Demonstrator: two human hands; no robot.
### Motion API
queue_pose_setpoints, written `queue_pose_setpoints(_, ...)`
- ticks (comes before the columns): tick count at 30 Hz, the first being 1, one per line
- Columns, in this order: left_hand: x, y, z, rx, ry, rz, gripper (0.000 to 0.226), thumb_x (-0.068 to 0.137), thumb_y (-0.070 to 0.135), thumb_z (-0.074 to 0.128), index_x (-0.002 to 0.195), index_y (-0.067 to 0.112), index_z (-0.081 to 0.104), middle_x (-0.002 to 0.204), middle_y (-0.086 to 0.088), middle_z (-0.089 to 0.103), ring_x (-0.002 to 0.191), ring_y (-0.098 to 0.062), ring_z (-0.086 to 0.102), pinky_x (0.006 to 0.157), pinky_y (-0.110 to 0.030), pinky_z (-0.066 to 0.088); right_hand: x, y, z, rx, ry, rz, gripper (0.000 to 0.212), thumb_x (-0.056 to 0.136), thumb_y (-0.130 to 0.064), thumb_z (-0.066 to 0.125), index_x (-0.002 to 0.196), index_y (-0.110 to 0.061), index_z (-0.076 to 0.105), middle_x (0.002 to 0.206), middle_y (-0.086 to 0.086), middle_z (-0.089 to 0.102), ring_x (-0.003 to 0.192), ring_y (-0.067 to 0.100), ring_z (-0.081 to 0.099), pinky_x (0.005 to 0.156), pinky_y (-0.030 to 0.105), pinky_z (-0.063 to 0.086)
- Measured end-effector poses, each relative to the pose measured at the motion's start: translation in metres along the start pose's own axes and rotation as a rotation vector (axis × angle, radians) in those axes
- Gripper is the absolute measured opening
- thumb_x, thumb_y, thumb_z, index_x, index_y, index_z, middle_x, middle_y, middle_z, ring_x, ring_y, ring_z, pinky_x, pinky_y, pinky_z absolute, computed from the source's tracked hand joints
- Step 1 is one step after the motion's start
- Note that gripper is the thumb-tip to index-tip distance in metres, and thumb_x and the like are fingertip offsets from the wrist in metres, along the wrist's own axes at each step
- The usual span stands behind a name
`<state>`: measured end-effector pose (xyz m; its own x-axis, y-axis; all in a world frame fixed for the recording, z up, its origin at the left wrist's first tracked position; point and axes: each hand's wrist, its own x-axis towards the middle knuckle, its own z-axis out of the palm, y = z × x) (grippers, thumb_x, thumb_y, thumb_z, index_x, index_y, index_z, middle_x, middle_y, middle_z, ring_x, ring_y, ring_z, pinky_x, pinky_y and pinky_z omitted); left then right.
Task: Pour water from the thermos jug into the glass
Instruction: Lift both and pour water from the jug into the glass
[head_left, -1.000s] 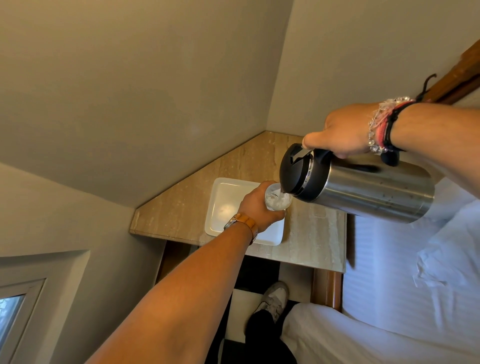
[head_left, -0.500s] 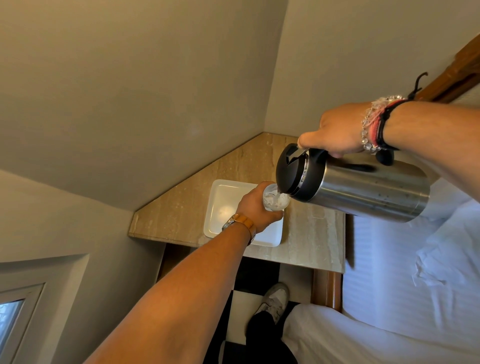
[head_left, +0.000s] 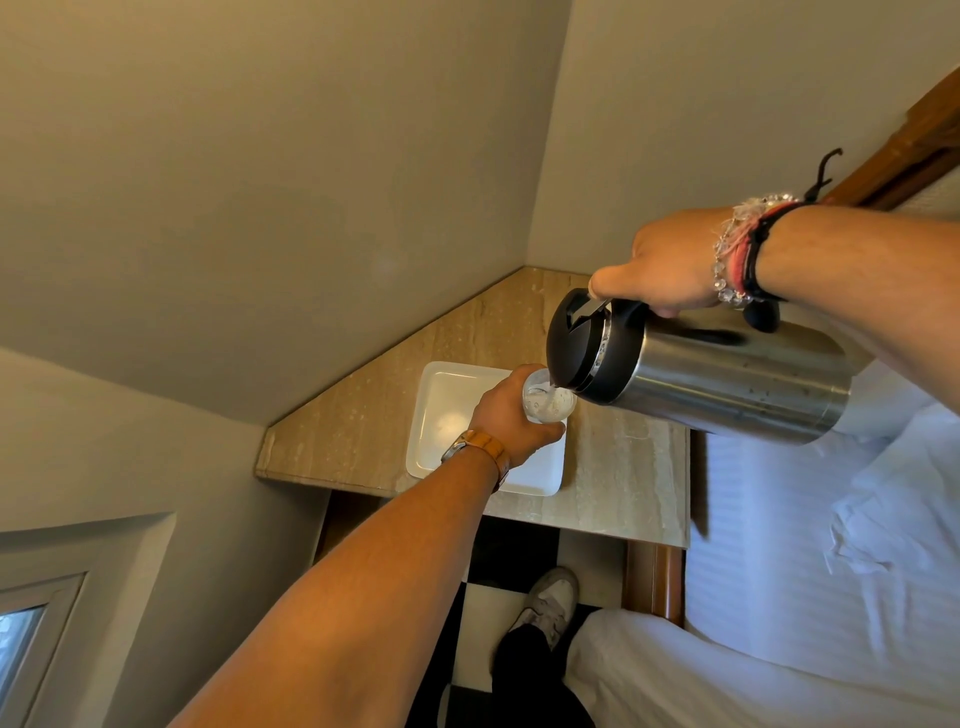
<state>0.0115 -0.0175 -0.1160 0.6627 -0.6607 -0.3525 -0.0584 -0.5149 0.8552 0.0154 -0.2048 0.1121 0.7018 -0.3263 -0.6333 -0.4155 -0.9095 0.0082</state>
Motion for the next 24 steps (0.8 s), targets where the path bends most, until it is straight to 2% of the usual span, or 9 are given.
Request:
queue_pose_setpoints(10, 0.0006, -0.0018, -0.0032, 0.004, 0.016, -0.005, 0.068, 0.068, 0.032, 0.086, 0.117, 0.05, 0.042, 0.103, 0.014, 0.059, 0.089, -0.011, 0.058, 0.074, -0.029, 0.053, -0.0053, 0.0001, -0.0033, 0.0, -0.026, 0.01, 0.07, 0.092, -0.059, 0.04, 0.037, -0.018, 0.051, 0.026, -0.007, 0.038, 0.036, 0.018, 0.038, 0.052, 0.029, 0.033)
queue_pose_setpoints(24, 0.0009, 0.005, -0.0044, 0.005, 0.01, 0.011, 0.067, 0.071, 0.031, 0.085, 0.123, 0.04, 0.044, 0.108, 0.006, 0.061, 0.093, -0.019, 0.06, 0.079, -0.037, 0.056, -0.0065, -0.0046, -0.0093, -0.035, -0.03, 0.011, 0.067, 0.093, -0.06, 0.039, 0.044, -0.017, 0.055, 0.025, -0.008, 0.039, 0.029, 0.015, 0.037, 0.052, 0.028, 0.033)
